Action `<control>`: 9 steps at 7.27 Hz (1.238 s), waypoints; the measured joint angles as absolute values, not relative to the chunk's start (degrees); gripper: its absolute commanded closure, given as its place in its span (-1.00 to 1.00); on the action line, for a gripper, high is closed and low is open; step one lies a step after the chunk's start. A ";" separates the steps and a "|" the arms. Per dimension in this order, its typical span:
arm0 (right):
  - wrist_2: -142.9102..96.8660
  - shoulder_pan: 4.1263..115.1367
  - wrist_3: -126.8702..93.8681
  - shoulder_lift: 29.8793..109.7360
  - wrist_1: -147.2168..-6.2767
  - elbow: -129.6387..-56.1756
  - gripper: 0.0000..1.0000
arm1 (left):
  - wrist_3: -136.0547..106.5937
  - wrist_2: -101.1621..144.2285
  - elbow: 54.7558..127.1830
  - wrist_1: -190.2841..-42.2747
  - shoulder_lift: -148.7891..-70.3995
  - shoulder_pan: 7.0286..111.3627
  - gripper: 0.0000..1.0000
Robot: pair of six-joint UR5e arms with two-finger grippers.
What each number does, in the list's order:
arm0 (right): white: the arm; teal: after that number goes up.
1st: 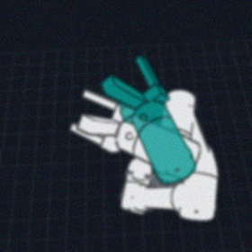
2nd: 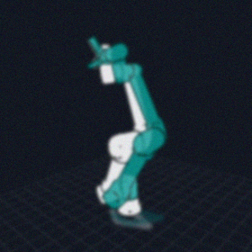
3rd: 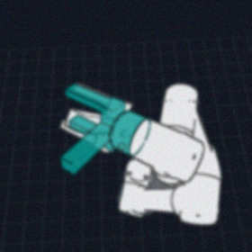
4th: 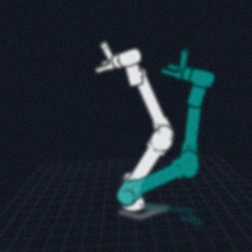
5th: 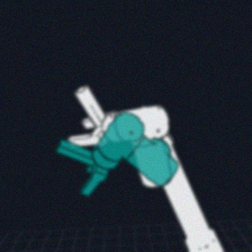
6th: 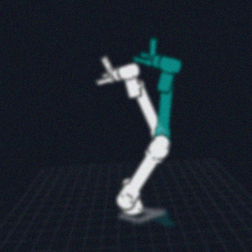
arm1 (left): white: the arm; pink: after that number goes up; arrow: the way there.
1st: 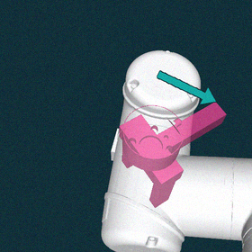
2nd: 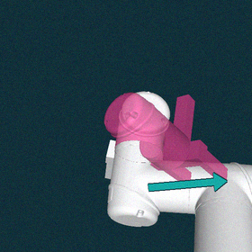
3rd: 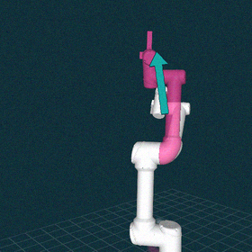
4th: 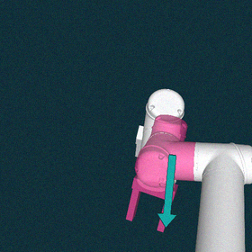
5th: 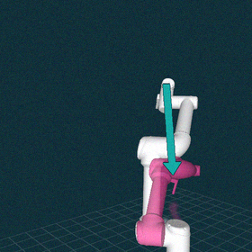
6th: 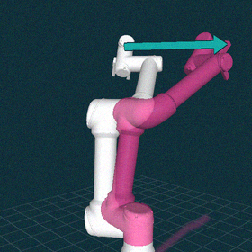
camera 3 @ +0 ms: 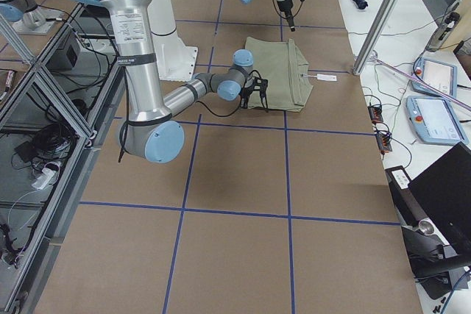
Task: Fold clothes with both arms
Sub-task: 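Move the right gripper down to the folded shirt's near corner and grasp it, then drag the folded shirt toward the robot with the right gripper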
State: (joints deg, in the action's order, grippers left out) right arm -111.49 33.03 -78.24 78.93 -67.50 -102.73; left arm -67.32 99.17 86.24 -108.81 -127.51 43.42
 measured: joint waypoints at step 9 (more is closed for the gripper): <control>-115.34 3.78 -97.76 94.64 -67.57 -122.33 -1.00 | -67.32 98.87 90.88 -108.42 -125.01 43.37 -1.00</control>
State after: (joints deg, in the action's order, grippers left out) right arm -115.34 3.78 -97.76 94.64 -67.57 -122.33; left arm -67.32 98.87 90.88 -108.42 -125.01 43.37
